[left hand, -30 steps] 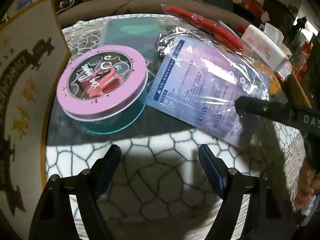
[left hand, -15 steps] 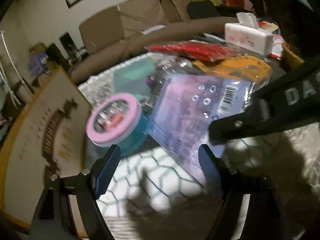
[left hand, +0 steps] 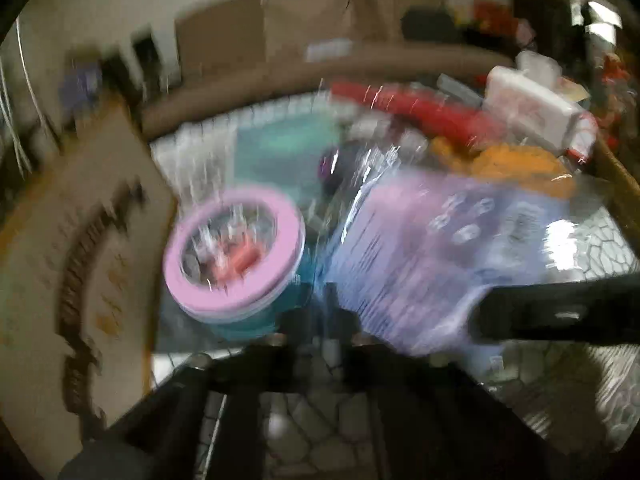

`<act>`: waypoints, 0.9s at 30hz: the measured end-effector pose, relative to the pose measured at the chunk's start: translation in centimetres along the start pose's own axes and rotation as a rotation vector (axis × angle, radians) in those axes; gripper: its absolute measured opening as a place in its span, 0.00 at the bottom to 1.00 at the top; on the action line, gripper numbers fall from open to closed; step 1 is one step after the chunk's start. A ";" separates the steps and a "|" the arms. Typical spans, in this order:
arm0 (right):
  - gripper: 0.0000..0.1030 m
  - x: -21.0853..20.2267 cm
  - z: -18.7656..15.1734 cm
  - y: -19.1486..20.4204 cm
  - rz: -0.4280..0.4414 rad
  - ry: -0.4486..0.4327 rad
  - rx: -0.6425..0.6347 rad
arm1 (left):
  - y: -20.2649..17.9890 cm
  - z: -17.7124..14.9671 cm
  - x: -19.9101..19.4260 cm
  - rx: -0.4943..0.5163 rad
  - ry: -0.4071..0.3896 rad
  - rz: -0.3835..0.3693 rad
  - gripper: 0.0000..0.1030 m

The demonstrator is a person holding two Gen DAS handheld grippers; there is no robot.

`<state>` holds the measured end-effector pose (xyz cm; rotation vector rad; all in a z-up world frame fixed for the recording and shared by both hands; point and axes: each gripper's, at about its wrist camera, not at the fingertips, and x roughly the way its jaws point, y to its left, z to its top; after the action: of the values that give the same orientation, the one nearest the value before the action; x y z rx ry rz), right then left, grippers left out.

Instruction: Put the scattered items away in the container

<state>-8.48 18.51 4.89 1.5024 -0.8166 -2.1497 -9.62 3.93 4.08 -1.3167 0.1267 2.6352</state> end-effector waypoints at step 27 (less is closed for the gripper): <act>0.17 -0.2 0.1 0.6 0.017 -0.051 0.017 | -3.2 -4.8 -6.3 0.194 -0.090 0.023 0.73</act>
<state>-8.48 18.19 5.49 1.4490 -0.8633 -2.1826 -1.51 5.45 6.31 -1.1389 0.3757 2.6184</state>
